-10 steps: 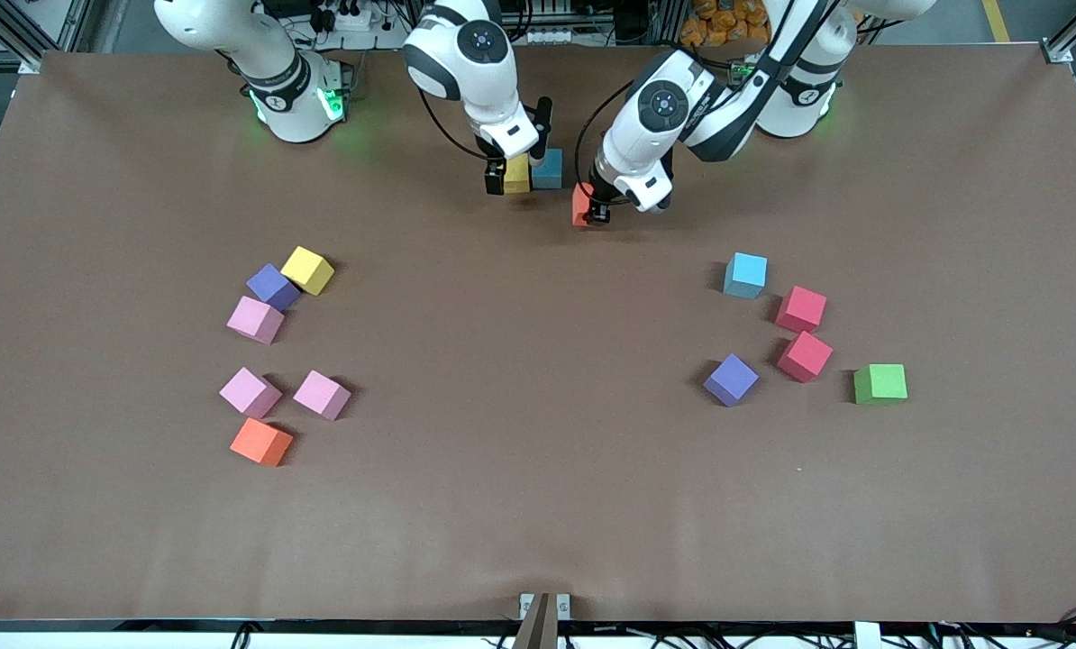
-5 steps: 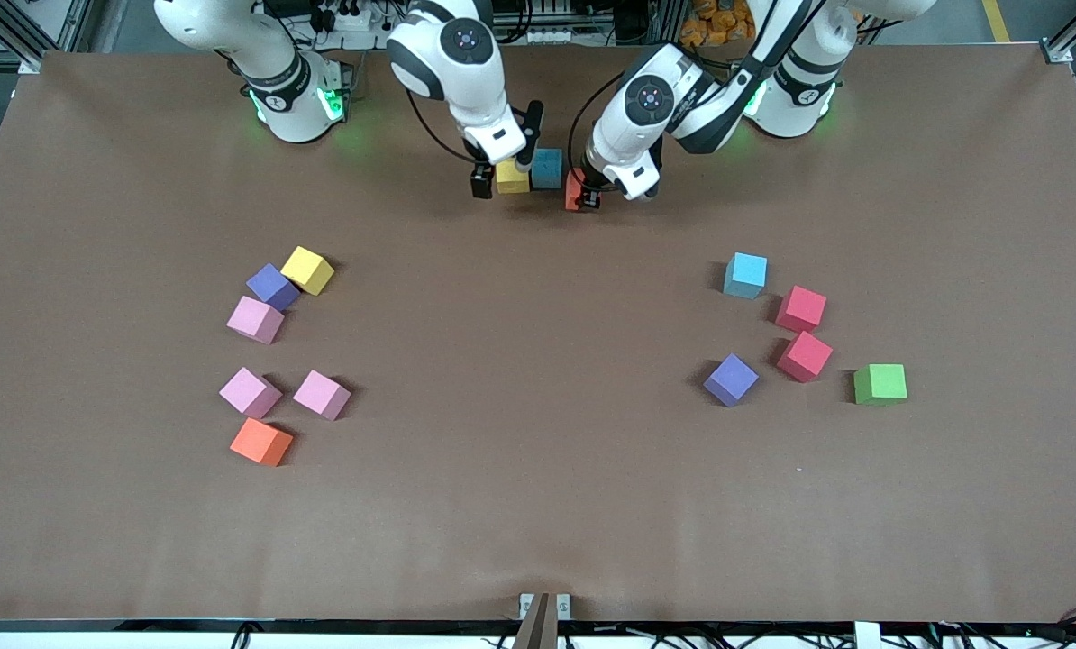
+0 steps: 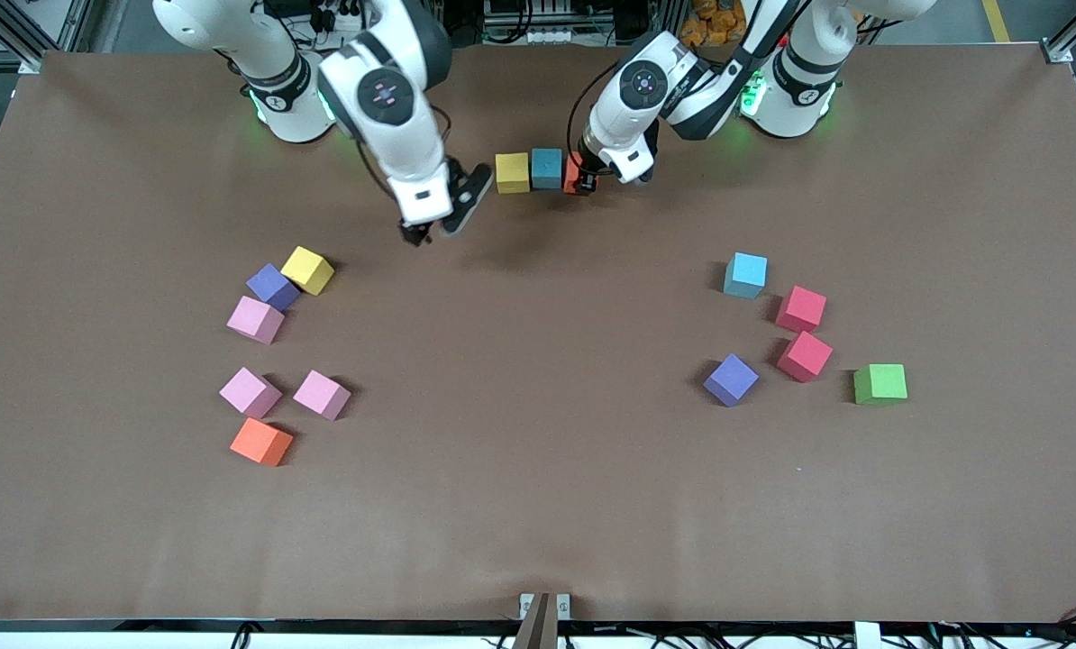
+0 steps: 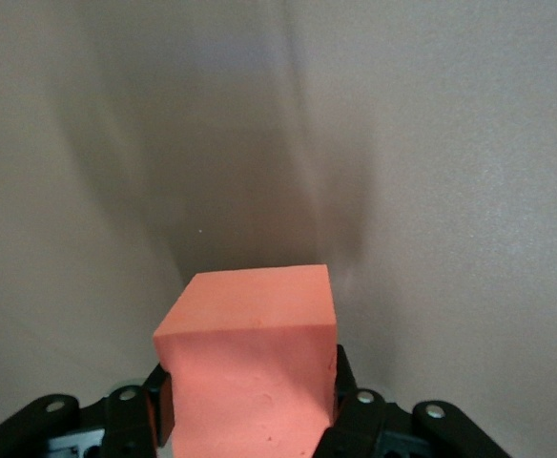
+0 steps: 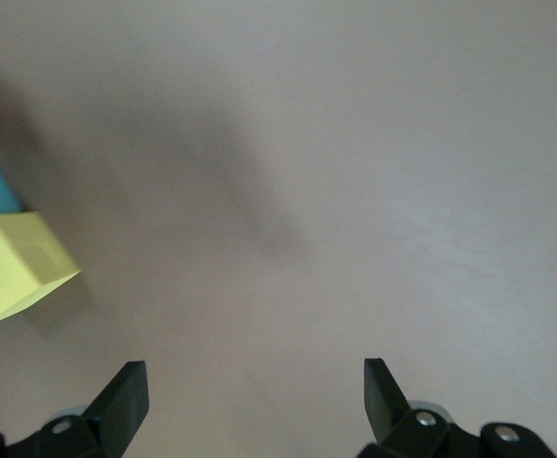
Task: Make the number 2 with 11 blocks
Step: 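Reach and grasp the pink block with the right gripper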
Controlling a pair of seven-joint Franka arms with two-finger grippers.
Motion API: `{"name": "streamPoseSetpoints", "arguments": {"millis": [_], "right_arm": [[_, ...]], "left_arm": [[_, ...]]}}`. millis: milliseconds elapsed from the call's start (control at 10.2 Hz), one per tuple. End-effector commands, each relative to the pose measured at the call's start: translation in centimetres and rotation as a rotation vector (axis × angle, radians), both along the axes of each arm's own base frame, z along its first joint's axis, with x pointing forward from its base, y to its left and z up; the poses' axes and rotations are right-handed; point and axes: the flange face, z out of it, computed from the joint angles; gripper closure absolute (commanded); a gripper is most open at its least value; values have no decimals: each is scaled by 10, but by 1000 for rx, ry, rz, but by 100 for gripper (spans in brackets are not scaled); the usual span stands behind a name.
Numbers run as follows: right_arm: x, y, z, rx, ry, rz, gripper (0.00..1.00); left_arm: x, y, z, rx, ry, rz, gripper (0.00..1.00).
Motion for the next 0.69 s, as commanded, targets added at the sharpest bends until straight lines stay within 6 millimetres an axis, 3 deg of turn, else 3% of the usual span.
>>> {"name": "streamPoseSetpoints", "arguments": {"millis": [0,196,391,587], "right_arm": [[62,-46,31,-20,11,-152,0],[119,-90,31,-58,-34,-236,0],[155,-134,31,-62,-53,-314,0],[186,-135,14,-90,-59,-278,0]], "left_arm": [[-7,4,-1,0,4,17,81],[-8,3,-4,3,13,18,78],[-7,3,-4,-1,19,34,77],[-8,2,-4,-3,19,33,77]]}}
